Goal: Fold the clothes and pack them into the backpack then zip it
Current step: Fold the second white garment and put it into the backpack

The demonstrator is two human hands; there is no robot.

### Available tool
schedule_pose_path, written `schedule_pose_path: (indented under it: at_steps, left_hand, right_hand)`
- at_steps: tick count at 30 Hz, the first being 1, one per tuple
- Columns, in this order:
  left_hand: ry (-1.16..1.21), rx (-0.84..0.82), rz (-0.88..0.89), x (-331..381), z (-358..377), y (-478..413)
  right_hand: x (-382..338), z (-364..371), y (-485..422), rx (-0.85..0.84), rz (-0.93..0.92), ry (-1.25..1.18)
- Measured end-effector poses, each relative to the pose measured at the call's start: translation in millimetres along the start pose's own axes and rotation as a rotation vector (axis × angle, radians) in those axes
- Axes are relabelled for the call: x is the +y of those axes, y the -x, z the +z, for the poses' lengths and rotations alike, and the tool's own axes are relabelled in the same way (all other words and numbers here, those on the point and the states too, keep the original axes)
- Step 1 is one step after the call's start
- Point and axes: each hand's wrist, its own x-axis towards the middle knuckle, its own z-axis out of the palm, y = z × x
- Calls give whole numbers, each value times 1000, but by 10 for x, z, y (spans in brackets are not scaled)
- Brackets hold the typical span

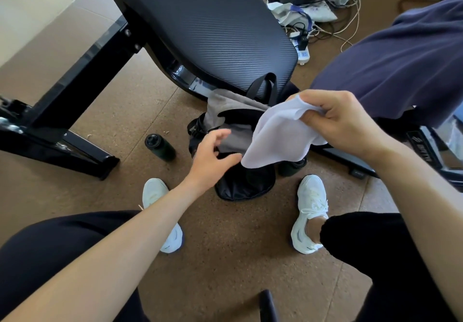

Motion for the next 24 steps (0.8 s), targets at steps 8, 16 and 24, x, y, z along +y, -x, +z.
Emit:
schedule_pose_path:
  at_steps: [8, 16, 24]
  left_hand:
    - [-135, -242, 440, 157, 157, 14]
    - [-227, -282, 406, -4, 90, 38]
    - [-325, -304, 74, -198, -9, 67]
  right_hand:
    - [-111, 109, 53, -206, 13, -55]
    - [-98, 77, 61, -333, 80, -112]
    - [55, -50, 12, -36, 127, -6]
